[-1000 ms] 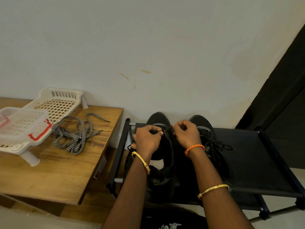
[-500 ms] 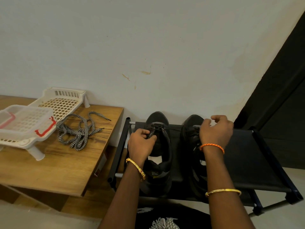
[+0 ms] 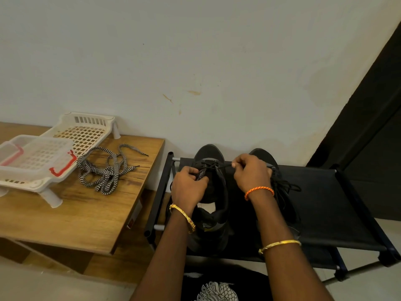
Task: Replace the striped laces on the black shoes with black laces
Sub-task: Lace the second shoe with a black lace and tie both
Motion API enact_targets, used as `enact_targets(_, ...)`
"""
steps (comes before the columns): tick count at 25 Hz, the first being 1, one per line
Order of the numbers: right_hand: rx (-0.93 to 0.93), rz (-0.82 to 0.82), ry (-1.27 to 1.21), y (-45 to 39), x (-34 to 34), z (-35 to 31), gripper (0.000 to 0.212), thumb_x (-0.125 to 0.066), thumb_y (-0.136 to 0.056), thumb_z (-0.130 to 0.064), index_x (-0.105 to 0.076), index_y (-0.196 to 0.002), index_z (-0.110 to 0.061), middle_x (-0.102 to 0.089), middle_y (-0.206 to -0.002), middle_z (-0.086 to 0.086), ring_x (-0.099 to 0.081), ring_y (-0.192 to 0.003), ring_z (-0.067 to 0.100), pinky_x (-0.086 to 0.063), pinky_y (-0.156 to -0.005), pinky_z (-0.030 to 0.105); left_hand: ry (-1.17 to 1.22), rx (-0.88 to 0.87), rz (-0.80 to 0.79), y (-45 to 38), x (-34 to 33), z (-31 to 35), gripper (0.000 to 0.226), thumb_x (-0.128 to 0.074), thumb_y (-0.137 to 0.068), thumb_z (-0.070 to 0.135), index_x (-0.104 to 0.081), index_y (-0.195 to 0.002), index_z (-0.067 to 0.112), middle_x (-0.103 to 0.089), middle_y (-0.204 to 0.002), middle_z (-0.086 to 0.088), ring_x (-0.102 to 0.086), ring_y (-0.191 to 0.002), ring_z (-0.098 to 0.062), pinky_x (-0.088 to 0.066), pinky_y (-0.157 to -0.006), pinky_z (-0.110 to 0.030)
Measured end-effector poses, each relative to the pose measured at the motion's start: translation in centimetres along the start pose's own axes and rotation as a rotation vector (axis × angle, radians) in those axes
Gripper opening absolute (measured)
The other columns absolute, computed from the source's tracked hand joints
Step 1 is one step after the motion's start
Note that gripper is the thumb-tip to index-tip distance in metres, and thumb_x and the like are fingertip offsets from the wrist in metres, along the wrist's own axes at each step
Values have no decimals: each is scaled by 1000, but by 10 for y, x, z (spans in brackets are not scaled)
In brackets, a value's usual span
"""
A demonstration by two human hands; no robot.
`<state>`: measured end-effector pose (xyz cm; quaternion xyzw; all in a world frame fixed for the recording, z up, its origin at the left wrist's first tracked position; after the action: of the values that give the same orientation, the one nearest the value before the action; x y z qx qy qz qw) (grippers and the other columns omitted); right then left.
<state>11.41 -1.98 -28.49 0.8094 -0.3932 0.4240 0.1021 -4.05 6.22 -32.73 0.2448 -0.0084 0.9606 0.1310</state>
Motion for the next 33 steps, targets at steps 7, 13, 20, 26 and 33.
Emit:
enact_targets(7,-287,351,85,8,73,43,14,-55,-90,-13,-67,-96,-14,-66,-99,12,-52,-106,34,-31,-95,43,86,18,-47,-1,1,-4,28,-70,-81,19,-61,-107,15,-59,-76,8,-58,-76,-5,-45,-61,-16)
enact_targets(13,-3,57,138,3,10,-4,25,-52,-89,-13,-66,-109,-20,-66,-110,6,-52,-113,28,-27,-98,38,76,-7,-43,-2,3,-4,25,-71,-80,21,-61,-103,16,-59,-76,5,-62,-78,-10,-51,-68,-22)
enact_targets(20,49,-137,-45,2,-33,-11,22,-56,-91,-12,-72,-97,-26,-71,-98,-2,-60,-105,20,-33,-98,35,36,-27,-31,-4,2,-5,22,-72,-78,23,-59,-96,21,-58,-78,5,-59,-76,-10,-50,-66,-25)
enact_targets(26,21,-50,-20,-1,3,3,26,-51,-80,0,-57,-83,-24,-62,-89,-2,-57,-101,26,-35,-93,38,31,-30,-64,-6,2,-6,21,-72,-79,21,-58,-96,21,-59,-80,6,-58,-75,-5,-45,-61,-18)
enact_targets(33,-234,257,94,2,58,29,23,-53,-80,-5,-65,-98,-15,-60,-108,13,-46,-111,35,-32,-95,45,59,-4,-74,-6,2,-7,23,-72,-79,21,-59,-97,20,-60,-77,7,-59,-75,-6,-49,-66,-21)
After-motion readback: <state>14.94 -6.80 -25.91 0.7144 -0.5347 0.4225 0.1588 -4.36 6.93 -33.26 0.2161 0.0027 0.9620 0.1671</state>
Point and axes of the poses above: each hand's wrist, its own y-axis away from the middle knuckle, its own x-axis out of the back of the hand, z = x × y, the point moved 5 cm from there along -y, towards the middle knuckle
